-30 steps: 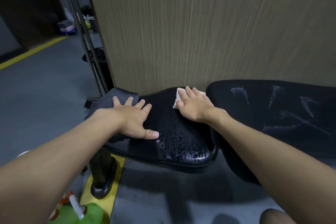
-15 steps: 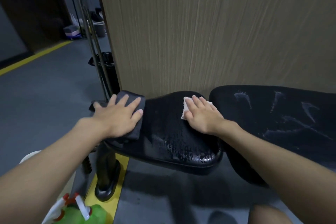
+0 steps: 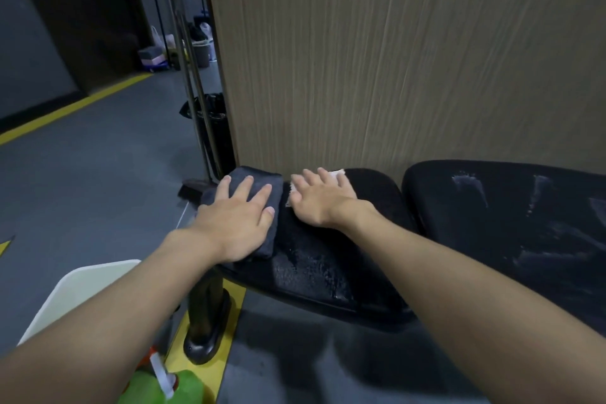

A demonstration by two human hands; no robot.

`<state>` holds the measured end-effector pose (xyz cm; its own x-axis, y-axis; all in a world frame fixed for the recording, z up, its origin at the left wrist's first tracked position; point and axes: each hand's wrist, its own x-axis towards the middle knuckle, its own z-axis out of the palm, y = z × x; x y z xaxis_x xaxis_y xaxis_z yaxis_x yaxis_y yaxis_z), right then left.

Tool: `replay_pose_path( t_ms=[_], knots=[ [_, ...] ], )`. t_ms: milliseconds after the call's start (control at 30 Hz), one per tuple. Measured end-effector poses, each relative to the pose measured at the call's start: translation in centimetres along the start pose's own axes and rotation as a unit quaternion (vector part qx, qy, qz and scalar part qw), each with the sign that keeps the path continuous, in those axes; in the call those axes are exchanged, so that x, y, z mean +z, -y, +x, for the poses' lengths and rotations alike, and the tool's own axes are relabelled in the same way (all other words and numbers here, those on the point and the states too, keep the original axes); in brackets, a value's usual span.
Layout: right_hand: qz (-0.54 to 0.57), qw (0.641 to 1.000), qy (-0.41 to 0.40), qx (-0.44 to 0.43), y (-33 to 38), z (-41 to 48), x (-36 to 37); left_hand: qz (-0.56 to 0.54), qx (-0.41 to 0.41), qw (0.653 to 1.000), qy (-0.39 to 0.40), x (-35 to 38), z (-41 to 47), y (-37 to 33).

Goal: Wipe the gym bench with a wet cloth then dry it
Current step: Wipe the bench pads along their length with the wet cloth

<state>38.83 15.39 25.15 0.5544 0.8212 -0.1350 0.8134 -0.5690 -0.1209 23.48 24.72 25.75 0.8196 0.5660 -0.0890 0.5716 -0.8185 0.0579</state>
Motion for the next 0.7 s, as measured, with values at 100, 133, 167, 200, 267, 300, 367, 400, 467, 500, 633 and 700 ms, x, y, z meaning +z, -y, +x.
replay_pose_path(
  t_ms=[100,133,167,200,267,300,367,400,467,500,633,700],
  knots=[
    [0.003,0.999,0.001,-0.032,0.2,-0.7,0.5,0.002,-0.003,1.000,0.001,-0.1,-0.1,-0.1],
    [0.004,0.999,0.001,-0.034,-0.4,-0.9,0.4,0.001,-0.003,1.000,0.002,-0.2,-0.1,-0.2],
    [0.004,1.000,0.001,-0.030,-1.1,-1.1,0.2,0.000,-0.002,1.000,0.003,-0.2,-0.2,-0.2],
    [0.004,1.000,0.001,-0.020,-2.1,-1.3,0.0,-0.001,-0.001,1.000,0.004,-0.3,-0.2,-0.2],
    [0.009,1.000,-0.002,0.006,-4.0,-1.7,-0.4,-0.006,-0.001,1.000,0.008,-0.2,-0.3,-0.1],
    [0.012,1.000,-0.006,0.021,-5.1,-2.0,-0.5,-0.008,-0.001,1.000,0.009,-0.2,-0.3,-0.1],
    [0.031,0.998,-0.018,0.057,-7.3,-2.5,-0.5,-0.008,-0.001,1.000,0.008,-0.3,-0.3,-0.2],
    [0.046,0.996,-0.022,0.077,-8.3,-2.6,-0.4,-0.008,0.000,1.000,0.009,-0.3,-0.3,-0.2],
    [0.069,0.991,-0.019,0.113,-9.5,-2.6,-0.2,-0.008,0.000,1.000,0.008,-0.2,-0.3,-0.2],
    [0.069,0.989,-0.020,0.127,-9.5,-2.5,0.0,-0.007,0.000,1.000,0.007,-0.2,-0.3,-0.1],
    [0.025,0.988,-0.034,0.149,-6.0,-2.8,0.3,-0.006,0.004,1.000,-0.005,0.0,-0.2,-0.1],
    [0.004,0.994,-0.026,0.106,-2.5,-3.1,0.6,-0.006,0.004,1.000,-0.008,0.1,-0.2,-0.1]
  ],
)
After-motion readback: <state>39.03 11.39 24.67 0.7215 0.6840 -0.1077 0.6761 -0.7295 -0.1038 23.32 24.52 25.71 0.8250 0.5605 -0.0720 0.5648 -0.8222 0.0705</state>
